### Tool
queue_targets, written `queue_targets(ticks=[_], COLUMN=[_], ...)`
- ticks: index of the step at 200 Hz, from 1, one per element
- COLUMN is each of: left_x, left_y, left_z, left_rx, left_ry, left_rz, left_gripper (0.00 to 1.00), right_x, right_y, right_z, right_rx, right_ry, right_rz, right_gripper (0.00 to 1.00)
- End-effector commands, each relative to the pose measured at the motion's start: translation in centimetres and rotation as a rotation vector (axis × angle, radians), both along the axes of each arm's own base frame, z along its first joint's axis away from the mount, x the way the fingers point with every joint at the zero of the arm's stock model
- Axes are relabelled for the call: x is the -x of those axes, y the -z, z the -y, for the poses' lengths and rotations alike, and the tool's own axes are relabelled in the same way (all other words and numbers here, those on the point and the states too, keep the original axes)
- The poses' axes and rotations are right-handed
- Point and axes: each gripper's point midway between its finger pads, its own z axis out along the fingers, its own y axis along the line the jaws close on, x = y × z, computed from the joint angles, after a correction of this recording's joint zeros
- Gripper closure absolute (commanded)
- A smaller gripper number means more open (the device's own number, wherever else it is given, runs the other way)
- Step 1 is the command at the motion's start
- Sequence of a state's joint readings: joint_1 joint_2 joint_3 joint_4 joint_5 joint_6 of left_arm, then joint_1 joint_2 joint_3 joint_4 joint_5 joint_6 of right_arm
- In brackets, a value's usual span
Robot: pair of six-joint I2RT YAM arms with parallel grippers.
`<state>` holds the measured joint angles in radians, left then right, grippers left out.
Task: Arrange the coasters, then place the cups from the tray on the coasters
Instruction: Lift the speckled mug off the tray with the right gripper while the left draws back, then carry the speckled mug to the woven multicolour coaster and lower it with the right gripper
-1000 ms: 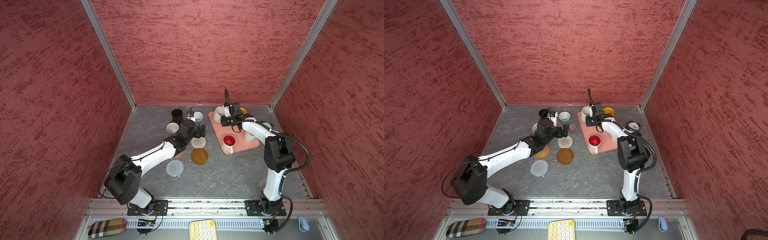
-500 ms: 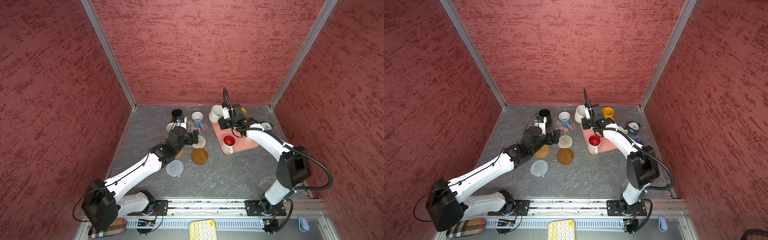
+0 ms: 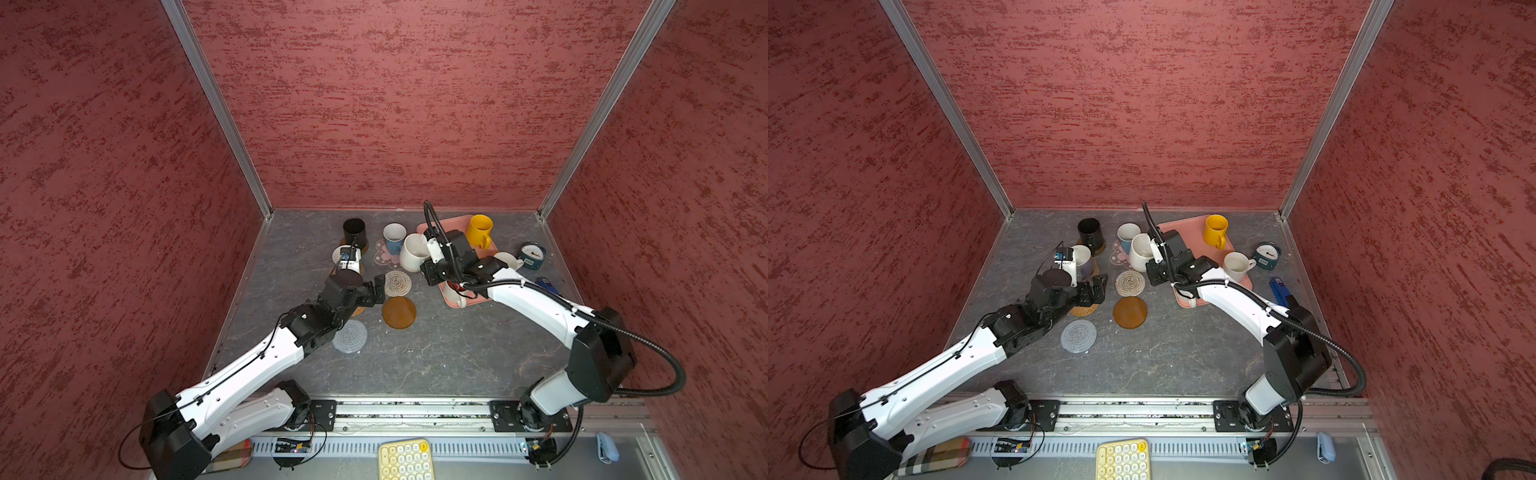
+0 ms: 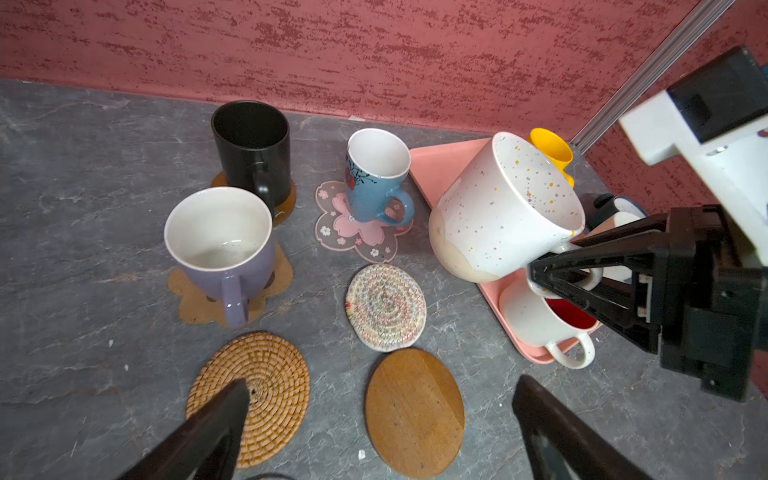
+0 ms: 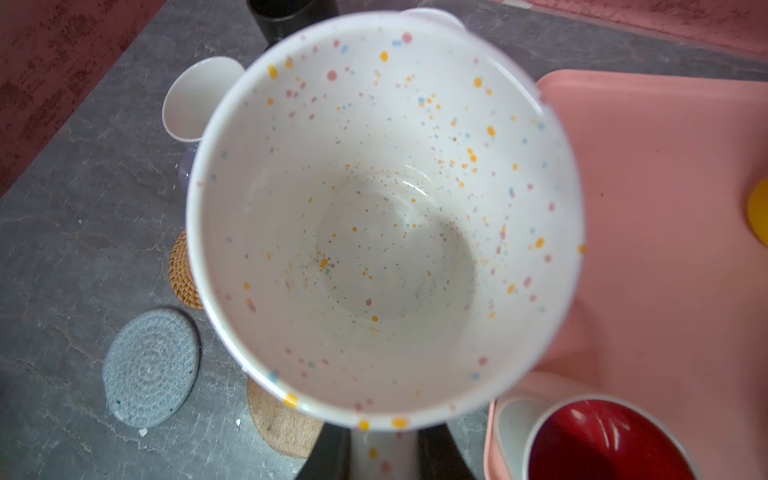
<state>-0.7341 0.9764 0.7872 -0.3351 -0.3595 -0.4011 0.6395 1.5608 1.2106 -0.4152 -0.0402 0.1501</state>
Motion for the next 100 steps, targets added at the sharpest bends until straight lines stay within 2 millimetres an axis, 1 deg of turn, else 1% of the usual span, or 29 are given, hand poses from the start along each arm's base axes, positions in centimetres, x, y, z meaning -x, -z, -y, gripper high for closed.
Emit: queue_targets(ticks=[1, 39, 74, 100], left_x=[0.8, 1.5, 1.8, 1.8], left_y=[0.7, 1.2, 1.8, 2.3], left_z=[-1.2, -1.8, -2.3, -2.4], left_rx=[-0.019, -0.019, -0.030, -0.036], left_ry=[-0.034, -0.043, -0.051, -0.059], left_rz=[-0.021, -0.030, -0.039, -0.039], left_gripper=[0.00, 0.00, 0.00, 0.00], right_x=[-0.5, 0.3, 0.1, -0.2], right_y=[-4.8, -3.1, -1.2, -0.3], right_z=[-1.8, -3.5, -4.4, -4.6], right_rx=[-0.095, -0.092, -0.075, -0.058], right_ry=[-0.009, -0.049, -0.062, -0.061], right_rz=[0.155, 0.134, 0.106, 0.099], right_gripper=[1.00, 1.00, 1.00, 1.00])
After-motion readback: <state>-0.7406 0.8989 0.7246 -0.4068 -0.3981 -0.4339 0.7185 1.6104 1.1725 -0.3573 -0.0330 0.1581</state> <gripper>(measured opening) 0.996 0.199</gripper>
